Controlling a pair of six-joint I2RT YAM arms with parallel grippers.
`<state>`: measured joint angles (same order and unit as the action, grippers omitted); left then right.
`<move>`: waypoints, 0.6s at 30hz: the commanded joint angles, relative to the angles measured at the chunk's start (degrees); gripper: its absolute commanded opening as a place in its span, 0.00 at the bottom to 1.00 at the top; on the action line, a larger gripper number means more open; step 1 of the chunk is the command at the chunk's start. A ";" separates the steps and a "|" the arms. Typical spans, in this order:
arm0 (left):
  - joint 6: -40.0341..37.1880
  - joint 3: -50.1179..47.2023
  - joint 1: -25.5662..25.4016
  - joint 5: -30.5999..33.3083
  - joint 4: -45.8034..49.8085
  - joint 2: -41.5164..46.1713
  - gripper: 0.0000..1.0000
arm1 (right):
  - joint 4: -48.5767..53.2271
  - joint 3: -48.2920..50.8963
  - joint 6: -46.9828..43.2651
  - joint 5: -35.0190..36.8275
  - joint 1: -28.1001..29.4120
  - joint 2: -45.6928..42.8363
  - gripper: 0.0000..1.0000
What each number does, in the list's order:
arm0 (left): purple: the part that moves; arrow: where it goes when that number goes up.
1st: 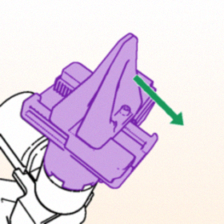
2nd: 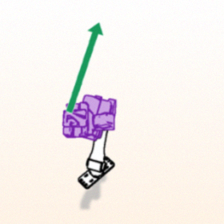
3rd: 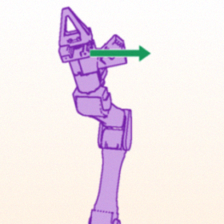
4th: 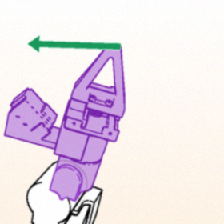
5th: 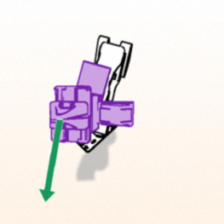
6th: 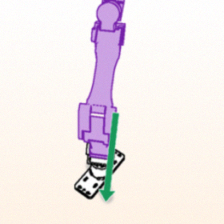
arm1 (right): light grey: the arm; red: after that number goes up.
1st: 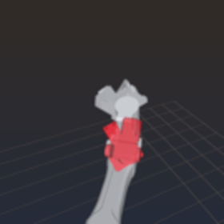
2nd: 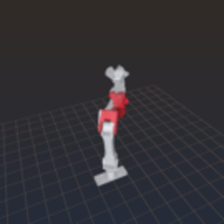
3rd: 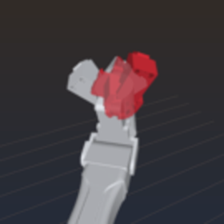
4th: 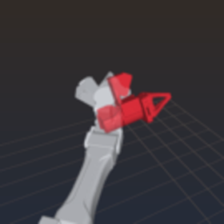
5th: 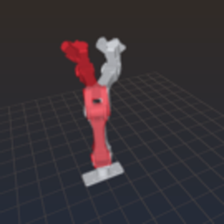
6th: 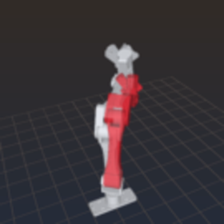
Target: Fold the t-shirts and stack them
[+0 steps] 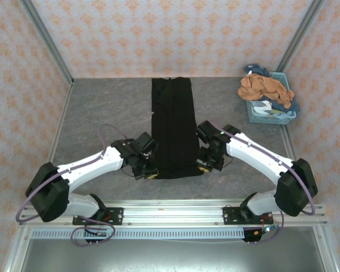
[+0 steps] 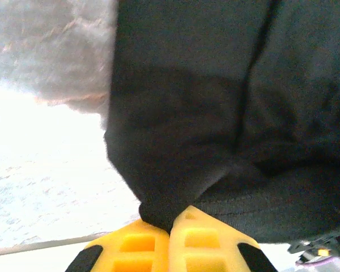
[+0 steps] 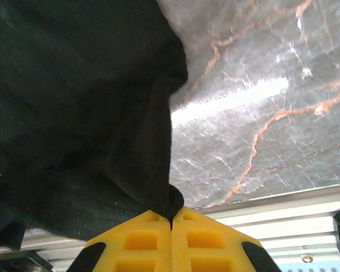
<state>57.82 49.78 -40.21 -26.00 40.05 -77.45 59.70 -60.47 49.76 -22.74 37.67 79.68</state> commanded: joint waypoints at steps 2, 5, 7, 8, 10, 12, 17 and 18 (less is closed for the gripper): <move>-2.68 5.26 3.88 5.31 3.88 -0.78 0.00 | 2.07 -5.93 -0.57 4.91 -2.09 3.66 0.00; -3.37 7.15 7.51 4.66 2.60 -1.97 0.00 | 1.84 -10.17 -2.38 6.11 -3.83 7.00 0.00; -4.59 9.73 9.19 3.95 2.04 -4.48 0.00 | 1.76 -13.32 -3.61 6.73 -5.09 9.44 0.00; -5.62 11.51 9.76 3.81 2.28 -5.92 0.00 | 1.50 -14.79 -4.22 6.83 -5.72 10.78 0.00; -7.59 15.84 11.22 3.75 2.87 -9.41 0.00 | 1.38 -18.80 -5.55 7.07 -7.25 14.11 0.00; -9.17 19.49 12.80 4.02 3.47 -12.49 0.00 | 1.29 -22.96 -6.65 7.43 -8.75 17.37 0.00; -11.94 26.32 17.31 3.60 2.49 -18.91 0.00 | 0.26 -32.04 -9.16 6.57 -12.17 25.97 0.00; -12.85 28.60 18.00 3.13 2.72 -21.06 0.00 | -0.38 -33.79 -9.64 5.77 -12.72 27.83 0.00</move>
<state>48.90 73.82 -24.40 -23.49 41.82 -95.24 59.48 -90.02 43.11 -17.80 26.59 103.66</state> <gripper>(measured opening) 0.057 0.049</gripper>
